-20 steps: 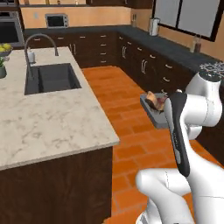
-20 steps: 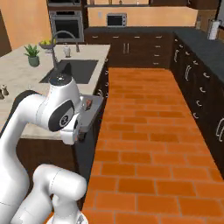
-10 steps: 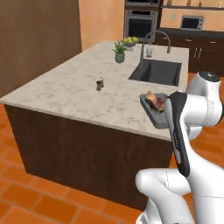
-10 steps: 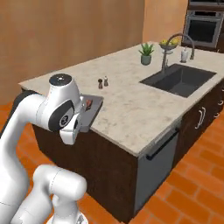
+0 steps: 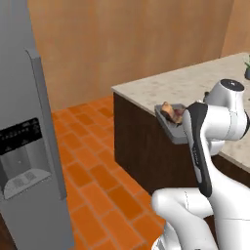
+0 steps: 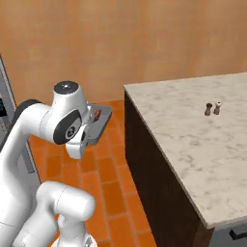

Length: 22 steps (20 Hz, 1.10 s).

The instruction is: Take the meat container that has the steak and place it on the second highest rack of the freezer. Then take the vegetable container that has the tomato and mushroom and place it on the highest rack of the freezer.

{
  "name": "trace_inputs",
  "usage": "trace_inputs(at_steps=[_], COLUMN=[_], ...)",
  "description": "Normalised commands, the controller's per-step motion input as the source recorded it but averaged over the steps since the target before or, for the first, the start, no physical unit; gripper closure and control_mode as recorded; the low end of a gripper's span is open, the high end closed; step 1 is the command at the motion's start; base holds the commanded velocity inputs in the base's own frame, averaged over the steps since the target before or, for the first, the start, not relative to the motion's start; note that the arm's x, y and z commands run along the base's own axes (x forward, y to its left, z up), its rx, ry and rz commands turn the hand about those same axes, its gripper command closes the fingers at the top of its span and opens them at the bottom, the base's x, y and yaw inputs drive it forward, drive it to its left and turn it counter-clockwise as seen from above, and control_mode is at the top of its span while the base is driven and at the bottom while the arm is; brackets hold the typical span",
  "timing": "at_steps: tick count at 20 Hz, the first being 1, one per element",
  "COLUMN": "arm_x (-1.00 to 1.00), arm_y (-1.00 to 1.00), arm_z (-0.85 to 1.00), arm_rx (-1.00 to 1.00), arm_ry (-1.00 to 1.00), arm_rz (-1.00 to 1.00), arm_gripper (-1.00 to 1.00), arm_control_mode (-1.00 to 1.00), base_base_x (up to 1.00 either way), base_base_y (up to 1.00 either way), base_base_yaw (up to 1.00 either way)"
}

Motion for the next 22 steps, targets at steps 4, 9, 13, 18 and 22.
trace_inputs(at_steps=[4,9,13,18,22], arm_x=[0.0,0.0,0.0,0.0,0.0], arm_y=[0.0,0.0,0.0,0.0,0.0], arm_z=[0.0,0.0,0.0,0.0,0.0], arm_rx=[0.0,0.0,0.0,0.0,0.0], arm_ry=[0.0,0.0,0.0,0.0,0.0], arm_rz=[0.0,0.0,0.0,0.0,0.0], arm_gripper=[1.0,1.0,1.0,1.0,1.0], arm_control_mode=[1.0,1.0,1.0,1.0,1.0], base_base_x=[0.0,0.29,0.59,0.82,0.88], base_base_y=[-0.48,-0.53,-0.51,-0.28,-0.03], base_base_yaw=[0.62,0.39,0.28,0.21,0.16])
